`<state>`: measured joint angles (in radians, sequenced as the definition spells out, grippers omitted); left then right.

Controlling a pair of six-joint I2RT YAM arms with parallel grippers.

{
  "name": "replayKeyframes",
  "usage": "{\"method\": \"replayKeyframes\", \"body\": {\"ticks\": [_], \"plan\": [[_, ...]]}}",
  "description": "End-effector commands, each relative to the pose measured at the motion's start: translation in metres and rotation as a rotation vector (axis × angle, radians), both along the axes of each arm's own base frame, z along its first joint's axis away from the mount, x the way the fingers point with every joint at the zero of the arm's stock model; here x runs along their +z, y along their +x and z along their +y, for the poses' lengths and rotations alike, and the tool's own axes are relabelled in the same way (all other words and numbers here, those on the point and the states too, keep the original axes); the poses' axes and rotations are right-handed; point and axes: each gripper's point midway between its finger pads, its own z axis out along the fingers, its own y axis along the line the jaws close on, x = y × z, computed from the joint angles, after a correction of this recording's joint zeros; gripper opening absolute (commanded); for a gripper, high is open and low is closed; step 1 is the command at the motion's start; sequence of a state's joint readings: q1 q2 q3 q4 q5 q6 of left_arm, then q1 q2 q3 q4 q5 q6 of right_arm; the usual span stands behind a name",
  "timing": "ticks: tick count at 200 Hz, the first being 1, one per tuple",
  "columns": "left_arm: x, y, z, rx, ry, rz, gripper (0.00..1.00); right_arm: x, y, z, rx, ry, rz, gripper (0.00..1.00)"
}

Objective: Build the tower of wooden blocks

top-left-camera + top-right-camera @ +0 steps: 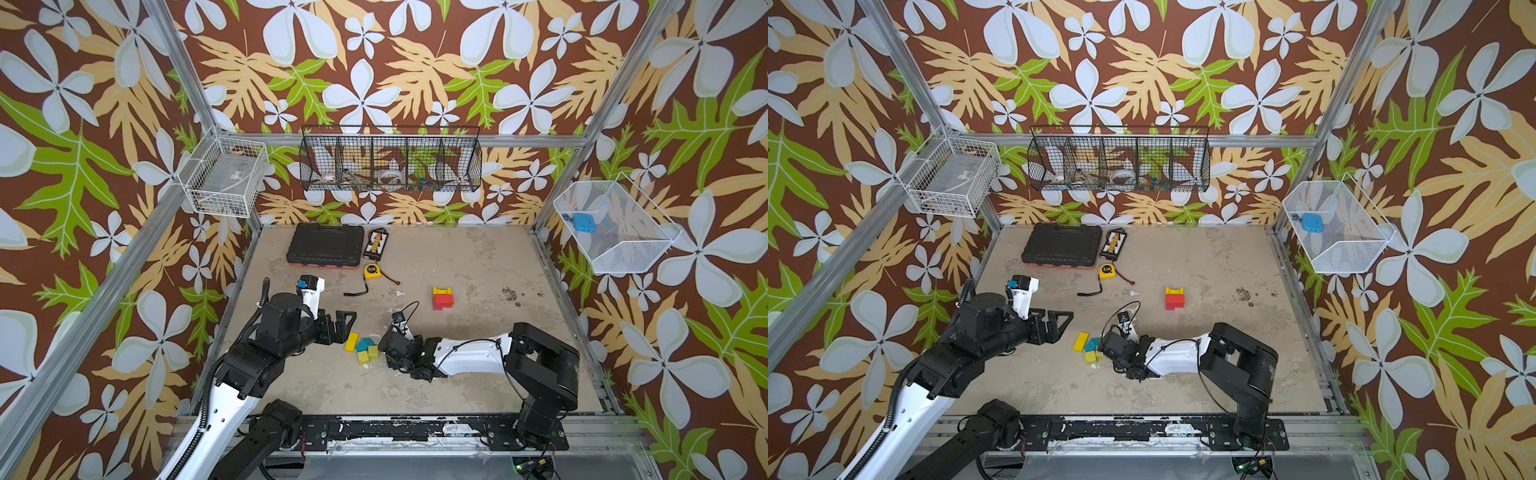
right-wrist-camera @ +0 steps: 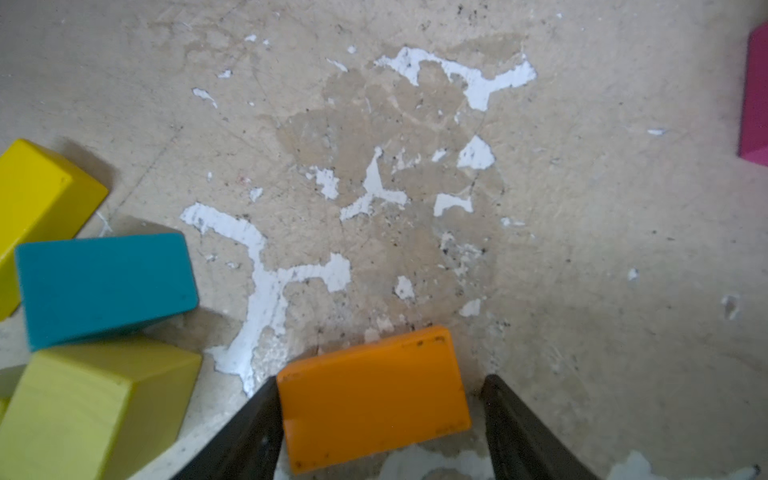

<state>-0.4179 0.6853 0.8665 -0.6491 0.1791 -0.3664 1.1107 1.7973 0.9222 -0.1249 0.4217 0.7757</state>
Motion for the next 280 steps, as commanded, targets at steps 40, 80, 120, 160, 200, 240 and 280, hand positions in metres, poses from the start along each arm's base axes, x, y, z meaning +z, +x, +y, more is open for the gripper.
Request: {"method": "replayKeyframes", "body": {"ticks": [40,80,120,160,200,240,280], "plan": [[0.017,-0.002,0.007,0.035,-0.017,-0.063,1.00,-0.017,0.004,0.005,0.031,-0.110,0.033,0.67],[0.021,-0.004,0.006,0.022,-0.024,-0.075,1.00,-0.014,0.006,0.000,0.015,-0.130,0.022,0.67],[0.025,-0.007,0.006,0.011,-0.033,-0.093,1.00,-0.012,0.005,-0.005,0.031,-0.141,0.002,0.67],[0.026,-0.007,0.006,0.013,-0.033,-0.096,1.00,-0.011,0.007,-0.008,0.040,-0.139,0.000,0.67],[0.024,-0.007,0.006,0.015,-0.031,-0.089,1.00,-0.013,0.010,-0.020,0.020,-0.130,0.008,0.67],[0.022,-0.006,0.005,0.014,-0.028,-0.082,1.00,-0.015,0.016,-0.041,-0.034,-0.122,0.026,0.68],[0.025,-0.007,0.006,0.013,-0.033,-0.093,1.00,-0.017,0.016,-0.044,-0.028,-0.093,0.044,0.72]]}}
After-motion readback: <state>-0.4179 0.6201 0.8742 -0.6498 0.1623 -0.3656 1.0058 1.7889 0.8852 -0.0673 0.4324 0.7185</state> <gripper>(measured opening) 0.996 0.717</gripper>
